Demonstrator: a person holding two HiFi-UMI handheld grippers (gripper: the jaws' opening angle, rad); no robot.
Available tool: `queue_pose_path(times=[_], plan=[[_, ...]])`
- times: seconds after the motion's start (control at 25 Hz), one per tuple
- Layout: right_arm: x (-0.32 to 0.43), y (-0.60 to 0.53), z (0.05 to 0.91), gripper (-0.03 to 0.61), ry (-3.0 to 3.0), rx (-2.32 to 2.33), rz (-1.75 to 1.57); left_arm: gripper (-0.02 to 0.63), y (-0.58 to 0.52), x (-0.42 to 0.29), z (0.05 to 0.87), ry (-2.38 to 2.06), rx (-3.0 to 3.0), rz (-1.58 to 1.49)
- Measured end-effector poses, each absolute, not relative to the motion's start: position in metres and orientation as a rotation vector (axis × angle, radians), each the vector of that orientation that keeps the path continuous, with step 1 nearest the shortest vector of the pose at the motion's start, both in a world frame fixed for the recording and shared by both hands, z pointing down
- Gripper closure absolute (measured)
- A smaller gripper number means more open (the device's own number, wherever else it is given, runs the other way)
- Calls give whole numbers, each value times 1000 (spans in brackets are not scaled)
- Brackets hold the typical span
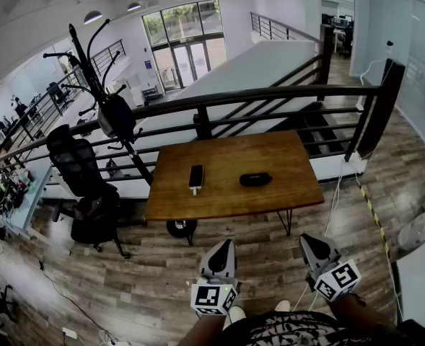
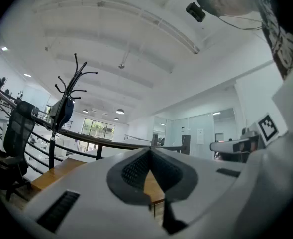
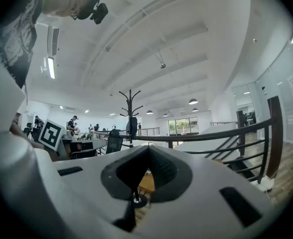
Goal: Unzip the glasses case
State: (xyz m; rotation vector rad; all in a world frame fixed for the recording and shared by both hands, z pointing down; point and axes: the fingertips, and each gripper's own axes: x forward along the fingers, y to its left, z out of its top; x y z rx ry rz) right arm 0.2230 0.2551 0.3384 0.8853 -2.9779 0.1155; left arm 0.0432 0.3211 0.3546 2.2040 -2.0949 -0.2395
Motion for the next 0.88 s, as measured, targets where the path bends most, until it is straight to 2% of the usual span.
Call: queue_pose_path(times=[0.2, 0.68, 0.88], plan=[[202, 226, 321, 581, -3029, 892, 50, 607, 290, 34, 334, -2140, 2281, -216], [197, 228, 323, 581, -3015, 856, 57, 607, 281, 49, 347, -2055, 2375, -86], [196, 213, 338, 581, -2988, 913, 105, 607, 261, 22, 355, -2026, 2347, -122]])
